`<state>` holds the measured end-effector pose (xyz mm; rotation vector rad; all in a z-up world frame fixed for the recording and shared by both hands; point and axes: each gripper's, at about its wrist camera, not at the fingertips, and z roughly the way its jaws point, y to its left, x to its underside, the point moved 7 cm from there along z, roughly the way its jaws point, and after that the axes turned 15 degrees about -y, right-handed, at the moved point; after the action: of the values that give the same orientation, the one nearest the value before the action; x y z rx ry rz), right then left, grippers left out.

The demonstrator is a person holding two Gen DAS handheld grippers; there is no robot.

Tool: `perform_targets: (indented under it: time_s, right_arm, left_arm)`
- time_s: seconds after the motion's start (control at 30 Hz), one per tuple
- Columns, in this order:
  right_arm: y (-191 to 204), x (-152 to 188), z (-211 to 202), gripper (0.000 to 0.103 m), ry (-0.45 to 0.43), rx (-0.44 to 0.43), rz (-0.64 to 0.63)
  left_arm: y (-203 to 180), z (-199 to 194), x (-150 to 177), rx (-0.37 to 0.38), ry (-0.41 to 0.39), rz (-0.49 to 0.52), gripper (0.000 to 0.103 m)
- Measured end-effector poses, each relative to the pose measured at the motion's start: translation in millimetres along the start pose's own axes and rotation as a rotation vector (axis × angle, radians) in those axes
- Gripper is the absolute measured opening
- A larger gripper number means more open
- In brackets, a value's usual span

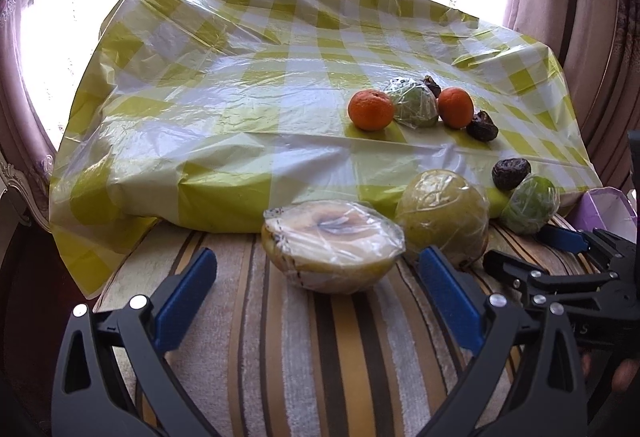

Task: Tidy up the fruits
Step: 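Close left tool on wrapped pear half while right tool grasps wrapped green fruit, then lift and carry both held fruits over the purple-rimmed white box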

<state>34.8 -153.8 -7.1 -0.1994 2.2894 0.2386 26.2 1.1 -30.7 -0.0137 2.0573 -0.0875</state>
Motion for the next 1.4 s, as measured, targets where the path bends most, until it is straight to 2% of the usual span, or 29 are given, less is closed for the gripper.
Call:
perform_targets:
  time_s: [0.13,0.23,0.33,0.4,0.53,0.7,0.87,1.0,1.07,1.13,1.4]
  right_arm:
    - [-6,1,-9,0.088,-0.048,-0.086,0.043]
    - [-15,-2,-18,0.088,-0.080,-0.157,0.133]
    - [-30,-5,-27,0.087,-0.124,-0.220,0.249]
    - [-37,-8,-30,0.087,-0.140,-0.196,0.265]
    - [-39,-14,-31,0.087,-0.134,-0.091,0.207]
    - [-29,-21,-26,0.087,-0.128,0.064,0.021]
    - [-21,-27,-16,0.085,-0.138,0.128,-0.053]
    - [-18,-26,-10,0.074,-0.130,0.148,-0.071]
    - [-20,-24,-9,0.071,-0.127,0.150,-0.066]
    - [-22,-23,-9,0.059,-0.129,0.153,-0.051]
    - [-25,-20,-16,0.058,-0.146,0.105,-0.011]
  left_arm:
    - [-4,-3,-4,0.009,-0.017,0.012,0.100]
    - [-5,-3,-4,0.019,-0.018,0.014,0.094]
    - [-4,-2,-4,0.021,-0.012,0.005,0.091]
    - [-3,-3,-5,0.021,-0.015,0.000,0.090]
    - [-4,-3,-5,0.024,-0.015,0.001,0.088]
    - [-3,-3,-4,0.024,-0.016,-0.008,0.085]
    - [-1,-3,-8,0.025,-0.012,-0.033,0.084]
    - [0,2,-10,0.015,0.003,-0.040,0.074]
    - [-2,3,-10,0.023,0.008,-0.040,0.065]
    - [-3,3,-10,0.018,0.004,-0.030,0.065]
    - [-5,0,-10,0.011,-0.024,-0.018,0.065]
